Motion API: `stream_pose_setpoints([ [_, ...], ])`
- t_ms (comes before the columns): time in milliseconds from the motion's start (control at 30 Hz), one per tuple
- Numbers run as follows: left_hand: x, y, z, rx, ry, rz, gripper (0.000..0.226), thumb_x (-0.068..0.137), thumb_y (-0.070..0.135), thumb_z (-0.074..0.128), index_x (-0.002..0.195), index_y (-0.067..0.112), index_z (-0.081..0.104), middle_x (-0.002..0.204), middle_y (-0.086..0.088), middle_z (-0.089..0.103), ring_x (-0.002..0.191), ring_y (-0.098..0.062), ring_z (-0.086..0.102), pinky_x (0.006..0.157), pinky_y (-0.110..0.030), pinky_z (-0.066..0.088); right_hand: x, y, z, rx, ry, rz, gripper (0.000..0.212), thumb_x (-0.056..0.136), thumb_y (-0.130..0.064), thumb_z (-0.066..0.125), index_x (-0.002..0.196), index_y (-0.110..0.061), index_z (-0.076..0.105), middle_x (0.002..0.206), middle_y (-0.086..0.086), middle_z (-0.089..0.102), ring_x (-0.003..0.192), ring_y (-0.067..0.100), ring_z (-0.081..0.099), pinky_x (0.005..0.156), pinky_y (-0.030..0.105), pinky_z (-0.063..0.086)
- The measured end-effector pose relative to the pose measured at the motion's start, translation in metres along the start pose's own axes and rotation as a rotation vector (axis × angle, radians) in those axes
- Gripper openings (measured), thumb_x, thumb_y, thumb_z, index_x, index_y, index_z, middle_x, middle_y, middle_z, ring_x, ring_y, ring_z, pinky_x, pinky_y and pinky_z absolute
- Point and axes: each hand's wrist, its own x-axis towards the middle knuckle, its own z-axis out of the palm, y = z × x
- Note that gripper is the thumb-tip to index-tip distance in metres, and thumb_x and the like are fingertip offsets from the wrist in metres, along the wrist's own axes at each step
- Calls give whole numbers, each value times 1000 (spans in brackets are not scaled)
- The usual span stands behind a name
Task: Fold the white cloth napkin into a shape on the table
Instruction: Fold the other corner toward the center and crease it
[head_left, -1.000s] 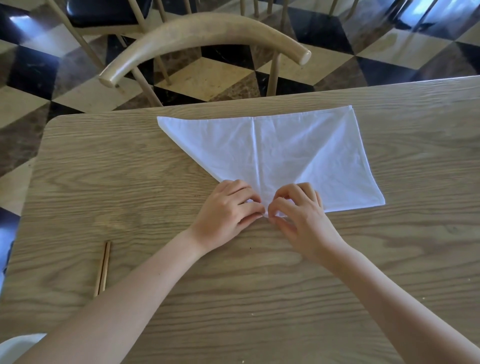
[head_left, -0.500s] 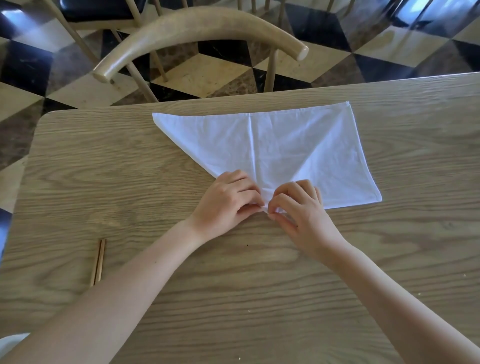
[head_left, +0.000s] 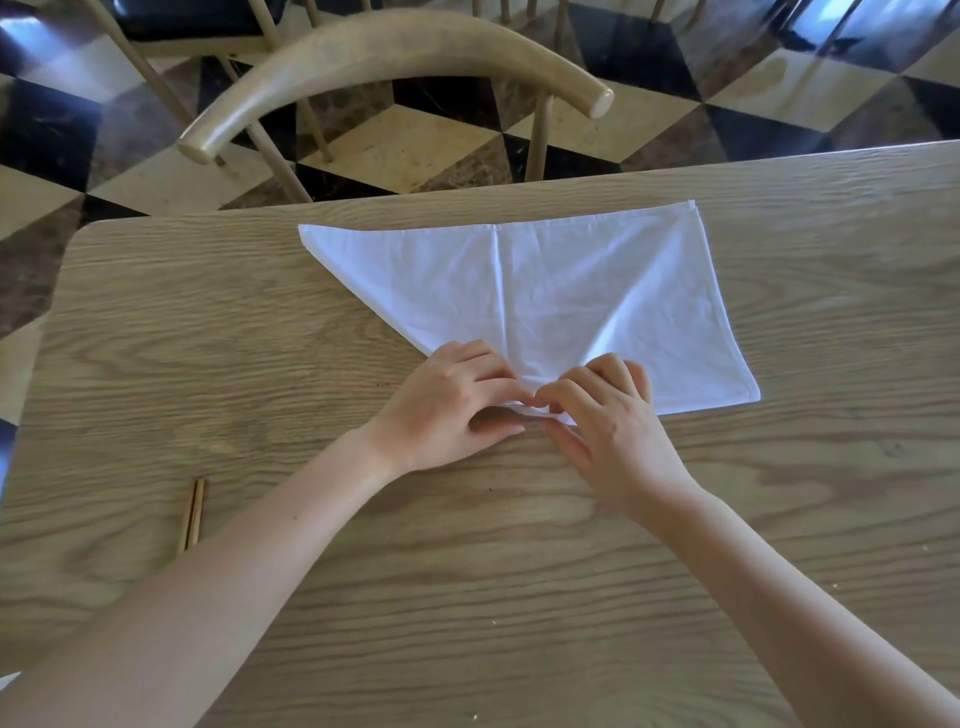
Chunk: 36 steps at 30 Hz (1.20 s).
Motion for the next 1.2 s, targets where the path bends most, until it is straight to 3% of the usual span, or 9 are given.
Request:
stream_pose_setpoints([
  [200, -3, 11, 10, 10, 87, -29, 15, 87, 29, 65, 84, 16, 72, 80, 3, 65, 78, -19, 57, 70, -38, 47, 2, -6, -3, -13, 23, -16, 7, 83, -21, 57, 84, -16, 61, 74, -8, 59, 83, 16, 41, 83, 27, 27],
  [433, -2, 6, 8, 205, 110, 100, 19, 91, 23, 60, 78, 13, 68, 75, 0, 62, 74, -20, 53, 67, -30, 40, 3, -8, -2, -4, 24, -30, 12, 88, -21, 53, 82, -15, 62, 73, -8, 58, 81, 16, 41, 82, 27, 27],
  [700, -7, -3, 5, 264, 182, 71, 9, 89, 15, 62, 87, 9, 68, 70, -1, 63, 72, -20, 56, 67, -31, 45, 8, -7, -10, -15, 54, -33, 18, 87, -23, 51, 90, -14, 67, 74, -6, 61, 82, 16, 41, 81, 28, 28],
  [833, -3, -4, 2, 293, 186, 113, 14, 88, 10, 62, 77, 7, 68, 64, -3, 61, 64, -25, 58, 60, -35, 47, 8, -6, -10, -78, 20, -7, 20, 84, -27, 49, 85, -16, 65, 71, -6, 60, 82, 16, 39, 81, 29, 27],
  [1200, -8, -11, -1, 295, 138, 143, 8, 89, 9, 60, 84, 10, 67, 74, -1, 66, 71, -23, 61, 63, -34, 50, 10, -7, -15, -67, 51, -2, 7, 80, -20, 60, 74, -18, 63, 69, -7, 59, 81, 17, 40, 83, 31, 27],
])
